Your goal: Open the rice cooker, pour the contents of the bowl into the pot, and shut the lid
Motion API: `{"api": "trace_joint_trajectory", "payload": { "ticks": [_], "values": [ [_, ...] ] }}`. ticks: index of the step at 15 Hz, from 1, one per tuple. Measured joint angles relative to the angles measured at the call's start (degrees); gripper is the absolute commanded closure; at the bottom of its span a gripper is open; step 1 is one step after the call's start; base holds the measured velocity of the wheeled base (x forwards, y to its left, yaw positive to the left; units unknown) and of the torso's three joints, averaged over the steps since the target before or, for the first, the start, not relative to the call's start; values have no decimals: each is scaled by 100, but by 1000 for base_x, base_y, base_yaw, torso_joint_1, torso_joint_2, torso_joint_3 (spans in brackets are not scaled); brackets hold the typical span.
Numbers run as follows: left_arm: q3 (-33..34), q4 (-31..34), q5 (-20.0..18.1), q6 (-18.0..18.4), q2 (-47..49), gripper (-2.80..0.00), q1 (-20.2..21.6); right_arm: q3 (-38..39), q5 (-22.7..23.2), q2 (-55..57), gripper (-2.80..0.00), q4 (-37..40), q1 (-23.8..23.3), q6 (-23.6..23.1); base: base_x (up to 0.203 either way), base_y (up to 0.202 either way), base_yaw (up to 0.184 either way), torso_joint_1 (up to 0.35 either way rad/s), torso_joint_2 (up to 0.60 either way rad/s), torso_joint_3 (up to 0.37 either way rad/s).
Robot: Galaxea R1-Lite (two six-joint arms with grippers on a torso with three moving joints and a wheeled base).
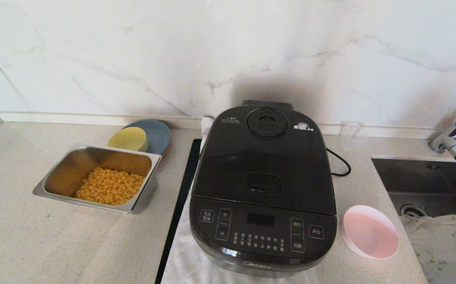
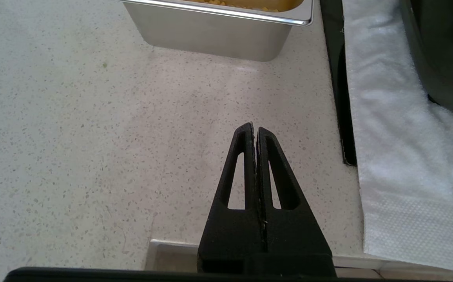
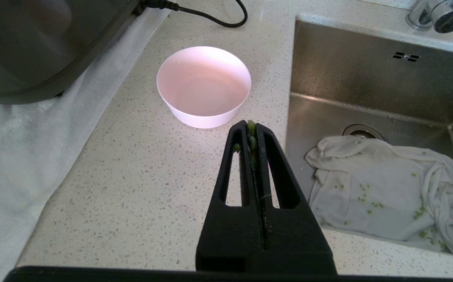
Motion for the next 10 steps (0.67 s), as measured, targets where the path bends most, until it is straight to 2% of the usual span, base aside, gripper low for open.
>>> {"api": "trace_joint_trajectory", "payload": {
  "ticks": [10],
  "values": [
    [0,0,2,-8,0,0,0,11,-28,2,0,40,2,168,0,0,0,0,0,0]
  ]
}}
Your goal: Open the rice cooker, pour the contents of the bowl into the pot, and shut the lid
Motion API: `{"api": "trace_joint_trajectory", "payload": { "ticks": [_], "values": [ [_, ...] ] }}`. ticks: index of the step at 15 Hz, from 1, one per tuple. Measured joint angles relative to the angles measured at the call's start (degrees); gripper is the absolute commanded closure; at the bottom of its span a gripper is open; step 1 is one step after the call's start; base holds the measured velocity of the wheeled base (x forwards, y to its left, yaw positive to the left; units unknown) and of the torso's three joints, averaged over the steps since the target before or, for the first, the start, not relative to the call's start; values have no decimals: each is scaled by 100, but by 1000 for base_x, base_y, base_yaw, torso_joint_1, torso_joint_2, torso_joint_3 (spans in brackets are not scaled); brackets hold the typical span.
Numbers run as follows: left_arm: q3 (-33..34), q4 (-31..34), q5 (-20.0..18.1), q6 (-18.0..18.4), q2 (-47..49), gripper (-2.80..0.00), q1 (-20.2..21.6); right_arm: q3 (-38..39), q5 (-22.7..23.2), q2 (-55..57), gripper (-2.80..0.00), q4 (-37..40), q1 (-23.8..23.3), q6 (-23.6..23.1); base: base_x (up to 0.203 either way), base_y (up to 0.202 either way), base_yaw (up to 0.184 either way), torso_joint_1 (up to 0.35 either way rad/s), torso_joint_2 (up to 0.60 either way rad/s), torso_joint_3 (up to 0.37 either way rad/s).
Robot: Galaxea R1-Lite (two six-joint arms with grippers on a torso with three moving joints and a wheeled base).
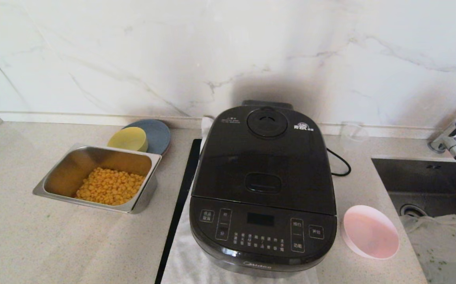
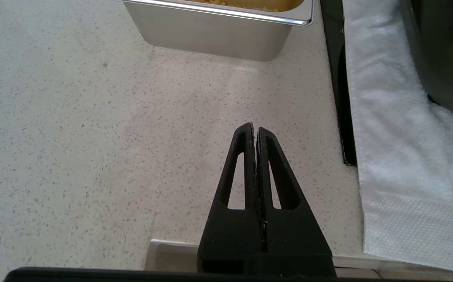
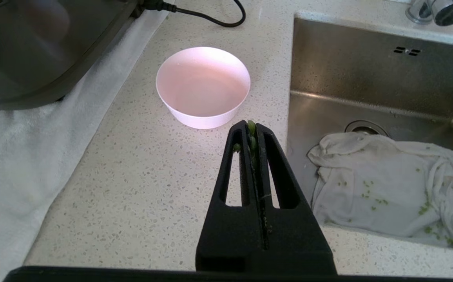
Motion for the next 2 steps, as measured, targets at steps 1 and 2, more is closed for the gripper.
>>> {"api": "trace_joint_trajectory", "payload": {
  "ticks": [1,2],
  "values": [
    [0,0,-1,-1,0,0,0,0,-6,0,0,-1,0,5,0,0,0,0,0,0],
    [0,0,-2,1,0,0,0,0,-4,0,0,-11,0,-13,0,0,0,0,0,0]
  ]
}}
